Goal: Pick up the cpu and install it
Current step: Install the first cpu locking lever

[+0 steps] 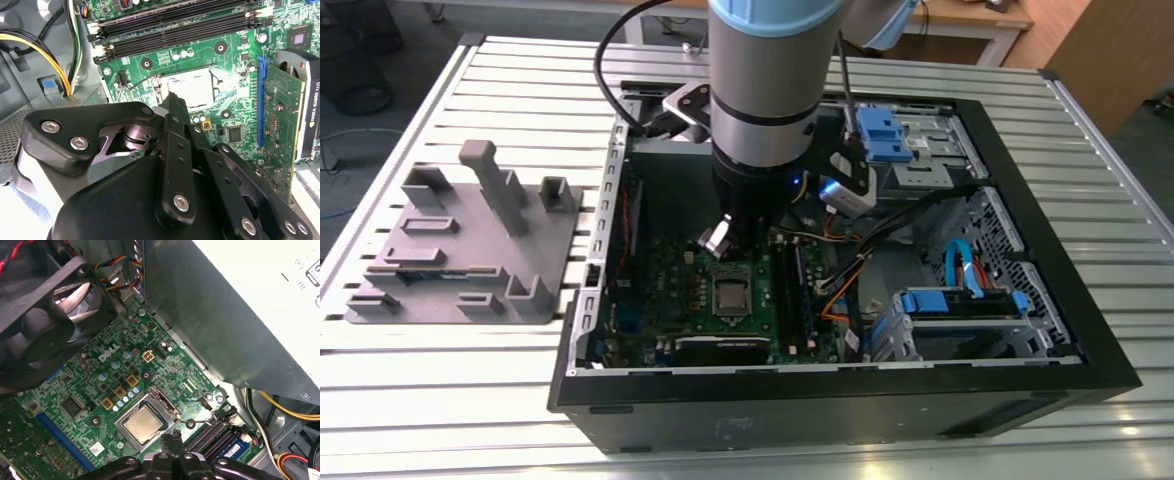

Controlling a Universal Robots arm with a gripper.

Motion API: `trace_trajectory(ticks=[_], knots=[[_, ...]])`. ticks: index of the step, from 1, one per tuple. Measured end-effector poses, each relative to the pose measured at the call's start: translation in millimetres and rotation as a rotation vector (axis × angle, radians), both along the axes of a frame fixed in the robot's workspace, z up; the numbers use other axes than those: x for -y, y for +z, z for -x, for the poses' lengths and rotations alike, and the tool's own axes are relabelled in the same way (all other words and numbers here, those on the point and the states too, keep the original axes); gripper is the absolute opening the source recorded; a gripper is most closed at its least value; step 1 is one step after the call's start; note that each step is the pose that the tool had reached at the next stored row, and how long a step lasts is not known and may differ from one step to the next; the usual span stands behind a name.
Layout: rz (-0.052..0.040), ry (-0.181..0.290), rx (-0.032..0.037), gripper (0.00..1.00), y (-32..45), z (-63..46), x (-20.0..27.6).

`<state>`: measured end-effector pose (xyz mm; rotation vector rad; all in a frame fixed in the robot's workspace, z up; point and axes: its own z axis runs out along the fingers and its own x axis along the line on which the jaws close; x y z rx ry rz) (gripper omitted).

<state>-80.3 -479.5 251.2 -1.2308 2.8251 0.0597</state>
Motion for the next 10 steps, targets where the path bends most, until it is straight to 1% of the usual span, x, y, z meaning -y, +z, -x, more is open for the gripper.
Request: trace_trajectory(ticks=[1,5,10], knots=[[0.0000,0.000,0.0000,0.11,0.0,1.4,0.0],[0.0000,0.000,-0.0001,0.11,0.0,1.4,-0.8],[0.0000,0.000,0.0000,0.11,-0.1,1.3,-3.5]])
